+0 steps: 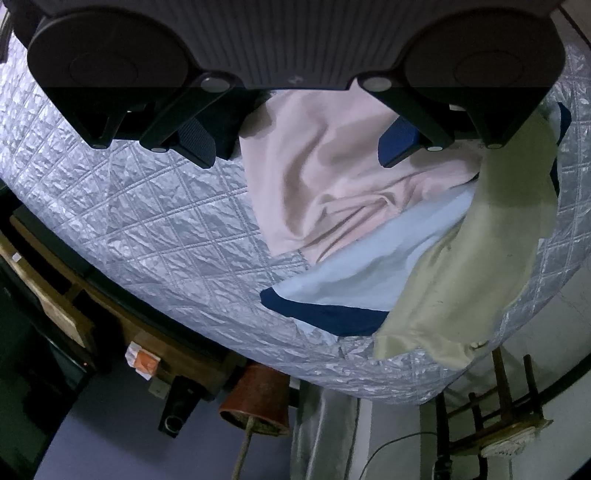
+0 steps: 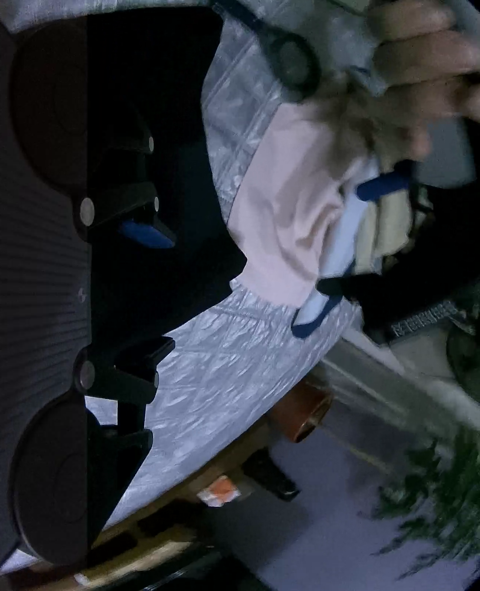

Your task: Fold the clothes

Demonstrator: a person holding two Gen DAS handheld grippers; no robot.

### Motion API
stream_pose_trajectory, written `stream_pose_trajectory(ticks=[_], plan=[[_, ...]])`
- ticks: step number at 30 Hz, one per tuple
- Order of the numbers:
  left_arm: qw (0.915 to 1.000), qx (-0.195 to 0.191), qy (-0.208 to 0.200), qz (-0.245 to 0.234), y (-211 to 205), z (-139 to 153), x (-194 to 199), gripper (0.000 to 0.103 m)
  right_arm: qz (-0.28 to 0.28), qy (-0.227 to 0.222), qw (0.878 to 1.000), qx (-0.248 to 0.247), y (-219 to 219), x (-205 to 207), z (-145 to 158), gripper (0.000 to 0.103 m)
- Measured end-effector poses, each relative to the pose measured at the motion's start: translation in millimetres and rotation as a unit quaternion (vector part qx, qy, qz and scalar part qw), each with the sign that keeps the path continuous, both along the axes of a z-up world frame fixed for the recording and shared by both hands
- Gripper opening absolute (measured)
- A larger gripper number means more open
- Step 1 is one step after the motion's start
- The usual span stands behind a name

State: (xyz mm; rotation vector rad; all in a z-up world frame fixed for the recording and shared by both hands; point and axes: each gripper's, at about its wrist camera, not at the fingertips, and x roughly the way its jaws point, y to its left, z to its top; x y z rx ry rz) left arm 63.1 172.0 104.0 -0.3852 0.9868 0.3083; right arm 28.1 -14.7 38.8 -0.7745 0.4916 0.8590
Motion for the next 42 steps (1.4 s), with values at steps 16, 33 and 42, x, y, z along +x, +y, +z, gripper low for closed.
stream_pose_trajectory(ticks=[16,33,42], plan=[[1.0,-0.004,0.003,-0.003,1,-2,0,0.094,-0.057,-0.01,0.998,0.022,32,47,-21,0.018],[0.9925,0.042,0.031,-0.11,-80,-26,-4,0.094,-0.229,0.143,0.946,0.18,-81,-32,-10,0.067],[0.9732,0.069,0.049,-0.214,-173,-52,-16,0.094,-0.397,0.113,0.891,0.188,-200,-1,-18,0.069]])
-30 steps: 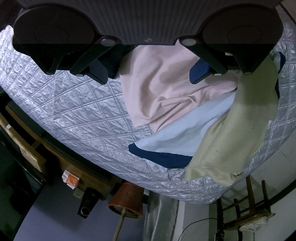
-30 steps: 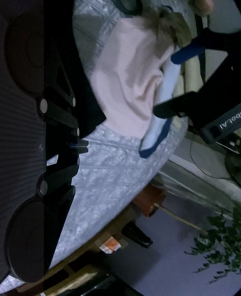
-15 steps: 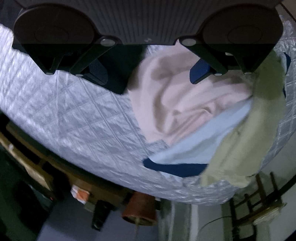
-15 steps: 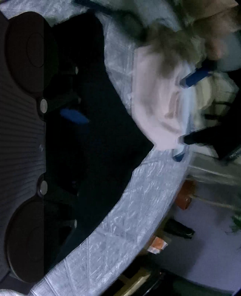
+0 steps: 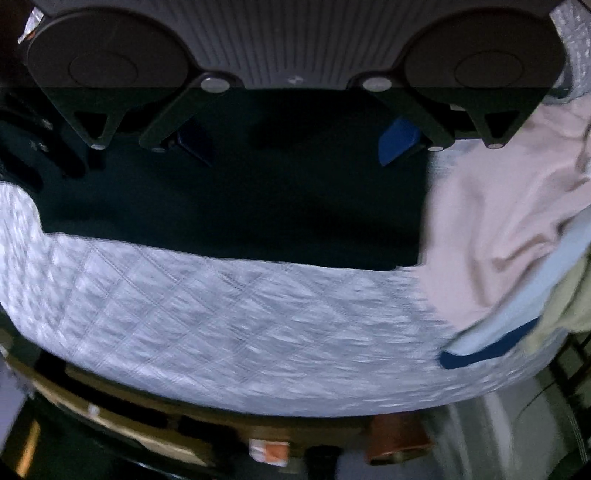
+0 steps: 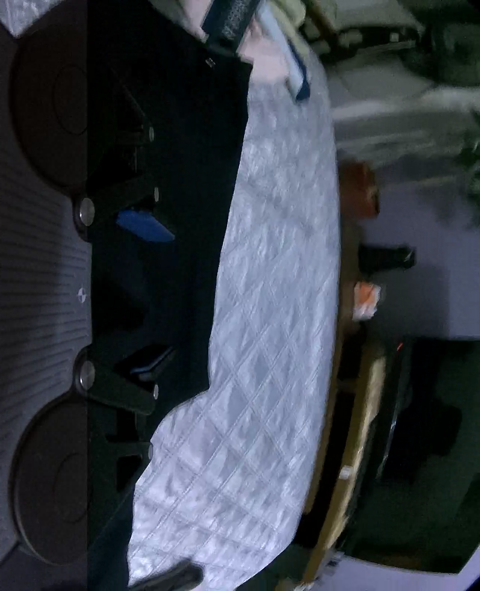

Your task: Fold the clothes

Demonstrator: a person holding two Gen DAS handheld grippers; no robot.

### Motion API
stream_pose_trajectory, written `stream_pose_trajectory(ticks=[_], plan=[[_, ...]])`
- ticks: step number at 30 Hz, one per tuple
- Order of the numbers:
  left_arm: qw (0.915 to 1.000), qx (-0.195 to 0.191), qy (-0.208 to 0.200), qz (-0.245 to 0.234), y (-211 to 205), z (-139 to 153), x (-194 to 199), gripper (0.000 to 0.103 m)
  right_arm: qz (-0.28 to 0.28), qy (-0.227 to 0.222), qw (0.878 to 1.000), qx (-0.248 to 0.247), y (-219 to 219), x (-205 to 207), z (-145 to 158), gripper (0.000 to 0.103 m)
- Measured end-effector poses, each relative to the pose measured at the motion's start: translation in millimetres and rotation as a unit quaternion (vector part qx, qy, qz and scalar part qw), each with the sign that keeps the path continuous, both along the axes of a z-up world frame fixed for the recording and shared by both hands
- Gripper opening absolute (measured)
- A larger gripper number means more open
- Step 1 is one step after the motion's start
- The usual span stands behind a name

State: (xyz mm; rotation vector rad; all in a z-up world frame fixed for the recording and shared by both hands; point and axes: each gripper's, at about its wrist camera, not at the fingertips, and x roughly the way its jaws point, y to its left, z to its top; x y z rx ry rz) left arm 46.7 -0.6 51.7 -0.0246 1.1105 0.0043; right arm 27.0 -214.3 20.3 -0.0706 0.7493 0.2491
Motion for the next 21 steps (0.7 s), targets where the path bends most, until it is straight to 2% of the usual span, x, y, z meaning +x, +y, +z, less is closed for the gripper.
stream_pose_trajectory(ticks=[2,7,9,10,11,12,14,17,19,20,21], plan=[[0.9999,0.004,-0.004,-0.011,-16,-4,0,0.094,0.001,0.018,1.0,-0.004,-7,6,-9,0.065],[0.9984,0.022,-0.029,-0.044,-52,-11,0,0.094,0.066,0.001,0.998,-0.023,10,-4,-8,0.063],[0.9971,0.031,-0.031,-0.061,-67,-17,0,0.094,0.07,0.02,0.997,-0.019,13,0,-15,0.064],[0.9966,0.041,-0.026,-0.067,-72,-21,-1,0.093,0.08,0.042,0.996,-0.027,12,-1,-19,0.068],[0.9958,0.051,-0.021,-0.073,-77,-25,-2,0.091,0.093,0.04,0.994,-0.03,9,-6,-21,0.072],[0.9951,0.065,-0.013,-0.073,-78,-31,-2,0.097,0.104,0.046,0.993,-0.041,6,-12,-20,0.073],[0.9951,0.072,-0.018,-0.065,-71,-36,-2,0.103,0.119,0.05,0.99,-0.055,-12,-30,-18,0.074],[0.9951,0.093,-0.017,-0.029,-52,-33,5,0.102,0.116,0.074,0.989,-0.055,-47,-49,-14,0.081],[0.9958,0.089,-0.017,0.004,-34,-30,12,0.102,0.098,0.083,0.989,-0.074,-69,-58,-10,0.079],[0.9948,0.097,-0.017,0.026,-29,-27,15,0.09,0.082,0.082,0.989,-0.088,-76,-63,-7,0.072],[0.993,0.106,-0.018,0.049,-24,-25,17,0.084,0.066,0.08,0.991,-0.086,-85,-65,-2,0.068]])
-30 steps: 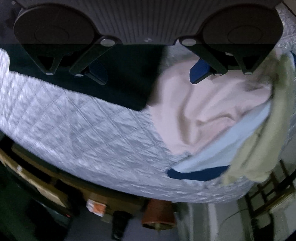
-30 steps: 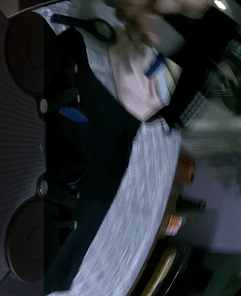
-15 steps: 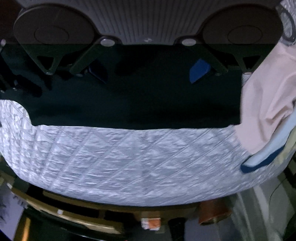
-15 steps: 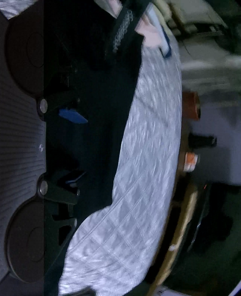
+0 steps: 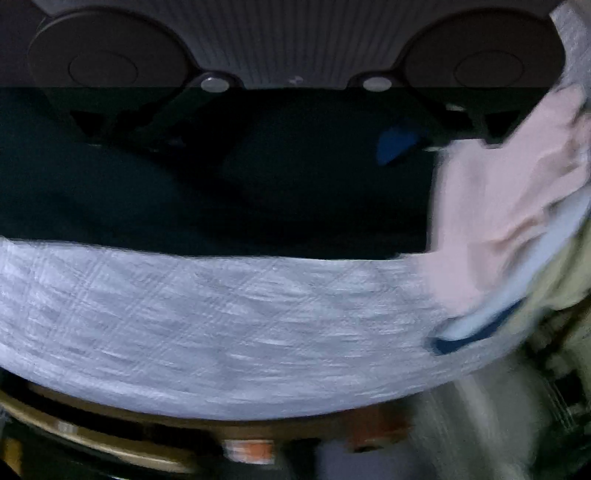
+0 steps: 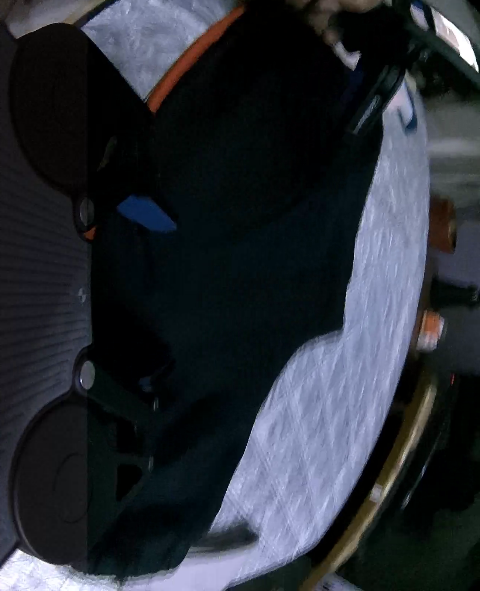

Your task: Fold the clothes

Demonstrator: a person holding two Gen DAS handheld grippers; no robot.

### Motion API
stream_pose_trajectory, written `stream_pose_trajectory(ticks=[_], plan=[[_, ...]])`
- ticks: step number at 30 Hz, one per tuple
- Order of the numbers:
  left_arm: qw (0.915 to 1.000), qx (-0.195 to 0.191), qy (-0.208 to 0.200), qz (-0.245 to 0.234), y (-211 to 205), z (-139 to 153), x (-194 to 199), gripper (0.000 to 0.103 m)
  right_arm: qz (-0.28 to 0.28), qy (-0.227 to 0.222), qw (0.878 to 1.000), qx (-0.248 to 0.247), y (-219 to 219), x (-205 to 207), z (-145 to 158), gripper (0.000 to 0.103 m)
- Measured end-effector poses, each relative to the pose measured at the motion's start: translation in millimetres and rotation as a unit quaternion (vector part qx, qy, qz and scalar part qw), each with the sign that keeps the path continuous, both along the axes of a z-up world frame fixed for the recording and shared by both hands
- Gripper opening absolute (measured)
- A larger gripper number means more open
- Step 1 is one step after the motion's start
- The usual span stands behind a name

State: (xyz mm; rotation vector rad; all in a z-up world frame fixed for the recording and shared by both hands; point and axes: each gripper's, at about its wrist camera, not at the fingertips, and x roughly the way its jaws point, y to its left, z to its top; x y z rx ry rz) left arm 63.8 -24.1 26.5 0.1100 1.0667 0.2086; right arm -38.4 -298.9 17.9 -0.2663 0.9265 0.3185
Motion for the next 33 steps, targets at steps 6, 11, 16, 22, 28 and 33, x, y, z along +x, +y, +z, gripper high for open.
stream_pose_trajectory(ticks=[6,11,16,22,28,33], plan=[[0.9968,-0.042,-0.02,-0.065,-33,12,-18,0.086,-0.039,-0.027,0.996,0.071,5,27,5,0.064],[0.9924,-0.011,0.001,-0.122,-51,-4,-36,0.101,-0.04,-0.018,0.999,0.031,-12,30,-10,0.075],[0.9972,-0.022,0.014,-0.07,-21,-3,-25,0.103,-0.154,-0.021,0.987,0.039,-95,0,2,0.067],[0.9979,-0.009,-0.011,-0.063,-26,7,-28,0.087,-0.297,-0.073,0.938,0.162,-161,-43,24,0.033],[0.9881,0.012,-0.044,-0.147,-67,14,-46,0.088,-0.292,-0.108,0.929,0.198,-148,-34,29,0.057],[0.9822,0.041,-0.034,-0.18,-82,-7,-58,0.101,-0.253,-0.084,0.951,0.16,-132,16,16,0.06]])
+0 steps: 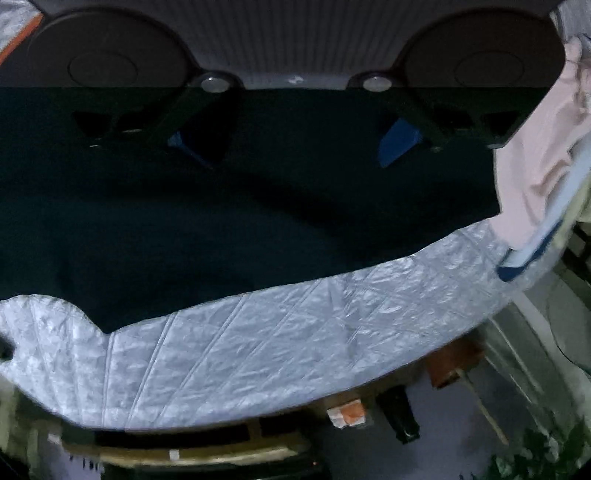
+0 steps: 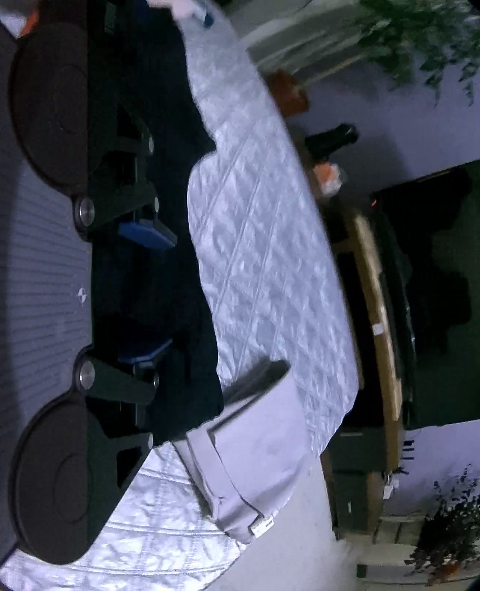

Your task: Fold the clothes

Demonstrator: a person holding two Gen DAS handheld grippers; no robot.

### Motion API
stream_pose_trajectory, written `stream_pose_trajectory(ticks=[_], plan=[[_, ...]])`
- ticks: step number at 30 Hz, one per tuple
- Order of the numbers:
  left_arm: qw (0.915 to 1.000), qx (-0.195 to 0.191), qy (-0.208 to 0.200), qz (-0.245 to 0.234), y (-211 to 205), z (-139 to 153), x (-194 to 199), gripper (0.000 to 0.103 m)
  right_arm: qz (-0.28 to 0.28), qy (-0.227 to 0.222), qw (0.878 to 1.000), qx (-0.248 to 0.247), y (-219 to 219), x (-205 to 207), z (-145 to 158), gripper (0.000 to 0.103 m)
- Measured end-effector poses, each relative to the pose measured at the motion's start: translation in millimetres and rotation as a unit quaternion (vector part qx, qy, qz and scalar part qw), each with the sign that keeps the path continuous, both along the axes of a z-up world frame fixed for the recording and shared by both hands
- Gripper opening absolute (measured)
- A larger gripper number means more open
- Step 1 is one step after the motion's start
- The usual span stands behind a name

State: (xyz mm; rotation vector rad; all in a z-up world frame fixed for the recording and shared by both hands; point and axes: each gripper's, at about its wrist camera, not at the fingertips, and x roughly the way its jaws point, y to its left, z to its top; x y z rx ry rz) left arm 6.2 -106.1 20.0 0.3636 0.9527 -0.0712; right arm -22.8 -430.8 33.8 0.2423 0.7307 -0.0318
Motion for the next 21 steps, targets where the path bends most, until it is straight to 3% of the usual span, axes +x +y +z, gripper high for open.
stream_pose_trajectory(ticks=[1,3,4,5,6,7,10,12,15,17,18,21], plan=[[1.0,0.008,-0.001,-0.005,-2,0,0,0.101,-0.022,0.01,1.0,0.001,-10,2,-3,0.056],[0.9999,0.006,0.004,0.007,3,0,5,0.099,-0.078,-0.003,0.997,0.029,-35,-6,-5,0.031],[0.9999,0.006,0.003,0.016,5,0,8,0.098,-0.111,-0.01,0.993,0.036,-48,-16,-3,0.032],[0.9997,0.01,-0.001,0.021,6,1,9,0.093,-0.147,-0.013,0.989,0.021,-57,-27,0,0.057],[0.9995,0.017,-0.007,0.025,6,3,10,0.085,-0.172,-0.023,0.985,0.024,-67,-41,1,0.066],[0.9995,0.012,-0.015,0.025,6,7,9,0.084,-0.195,-0.032,0.98,0.03,-77,-54,1,0.067],[0.9992,-0.012,-0.037,0.009,-1,19,1,0.085,-0.199,-0.047,0.963,0.177,-101,-85,-14,0.073],[0.9986,-0.022,-0.046,-0.013,-9,23,-7,0.085,-0.189,-0.028,0.956,0.221,-100,-90,-28,0.076],[0.9976,-0.03,-0.035,-0.051,-24,23,-24,0.086,-0.16,-0.046,0.952,0.258,-95,-92,-42,0.082],[0.9978,-0.025,-0.007,-0.061,-29,11,-27,0.086,-0.135,-0.049,0.942,0.303,-96,-89,-47,0.082],[0.9977,-0.023,0.009,-0.063,-30,3,-27,0.089,-0.123,-0.042,0.938,0.32,-95,-83,-49,0.082],[0.9981,-0.018,0.002,-0.058,-28,-3,-24,0.098,-0.078,-0.027,0.939,0.335,-85,-70,-51,0.083]])
